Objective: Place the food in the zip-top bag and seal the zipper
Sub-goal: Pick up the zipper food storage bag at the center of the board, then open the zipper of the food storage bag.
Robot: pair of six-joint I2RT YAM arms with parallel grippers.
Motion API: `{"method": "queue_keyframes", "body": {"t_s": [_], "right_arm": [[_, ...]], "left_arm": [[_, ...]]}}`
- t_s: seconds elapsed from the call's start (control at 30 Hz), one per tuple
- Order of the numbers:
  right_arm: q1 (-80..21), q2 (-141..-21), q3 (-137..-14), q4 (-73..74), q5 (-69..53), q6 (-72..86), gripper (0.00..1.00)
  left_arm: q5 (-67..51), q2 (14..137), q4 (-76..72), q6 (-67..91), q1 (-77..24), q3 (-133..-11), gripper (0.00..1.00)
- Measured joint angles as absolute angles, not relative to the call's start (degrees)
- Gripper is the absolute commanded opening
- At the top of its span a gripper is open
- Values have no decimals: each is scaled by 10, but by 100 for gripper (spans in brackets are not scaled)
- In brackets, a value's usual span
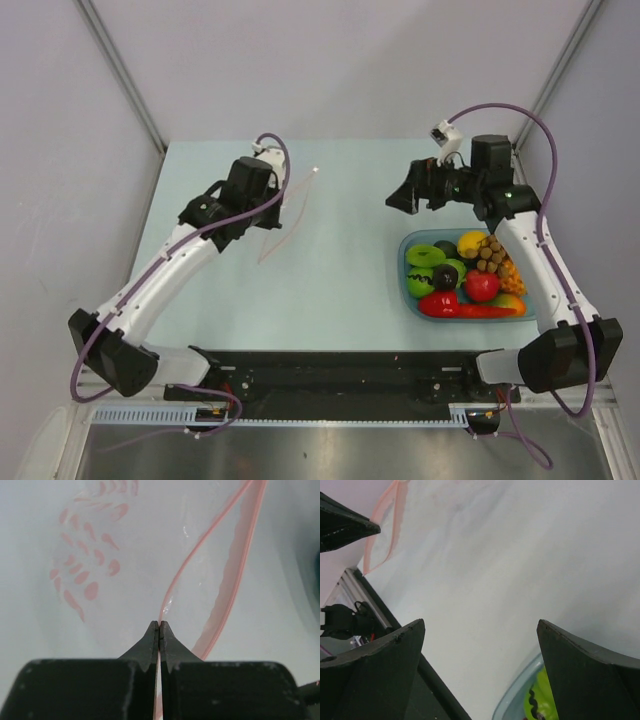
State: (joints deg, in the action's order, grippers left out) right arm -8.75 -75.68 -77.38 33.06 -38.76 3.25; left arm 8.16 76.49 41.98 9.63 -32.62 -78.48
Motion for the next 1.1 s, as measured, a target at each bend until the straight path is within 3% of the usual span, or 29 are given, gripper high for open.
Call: {"method": "queue_keyframes", "body": {"t_s": [0.27,0.53,0.7,0.93,1.03,1.07,1.1], "right_arm": [[-135,-800,-782,284,-433,96,100],[-185,-812,-754,223,-469,174,97],[-220,-848,-750,201,-463,190,83],[-233,-922,-754,185,-427,202,73],[-236,-953,-761,190,-414,198,44],[-237,-962,-763,193,-411,198,28],[-238,-967,-764,195,-411,192,22]], "left_arm": [[163,693,489,139,-312,-790,0],[16,759,458,235,-321,-799,0],[-78,863,400,291,-335,-811,0],[-160,869,325,341,-335,-792,0],[-183,867,298,354,-335,-787,0],[-193,864,288,361,-333,-780,0],[-199,862,284,365,-332,-775,0]]}}
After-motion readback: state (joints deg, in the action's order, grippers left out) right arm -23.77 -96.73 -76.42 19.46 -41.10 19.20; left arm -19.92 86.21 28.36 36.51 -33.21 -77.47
